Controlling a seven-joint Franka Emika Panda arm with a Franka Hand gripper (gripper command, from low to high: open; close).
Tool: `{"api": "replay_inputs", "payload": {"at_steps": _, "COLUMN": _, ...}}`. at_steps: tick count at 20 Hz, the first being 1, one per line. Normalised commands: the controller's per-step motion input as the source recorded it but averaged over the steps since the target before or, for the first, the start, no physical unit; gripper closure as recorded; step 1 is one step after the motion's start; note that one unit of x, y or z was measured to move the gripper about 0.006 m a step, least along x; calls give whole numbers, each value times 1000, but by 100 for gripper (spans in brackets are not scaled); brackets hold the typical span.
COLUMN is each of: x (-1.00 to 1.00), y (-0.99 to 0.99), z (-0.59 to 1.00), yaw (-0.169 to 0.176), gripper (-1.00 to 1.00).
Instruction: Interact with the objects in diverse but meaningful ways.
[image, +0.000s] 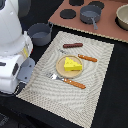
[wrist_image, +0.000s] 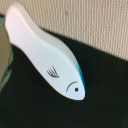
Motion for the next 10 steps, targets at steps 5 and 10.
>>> {"api": "replay_inputs", "payload": {"at_steps": 5, "x": 777, "y": 818, "z": 777, "yaw": 0, "gripper": -100}}
{"api": "replay_inputs", "payload": {"at_steps": 10, "x": 639, "y": 853, "z": 429, "yaw": 0, "gripper": -100}}
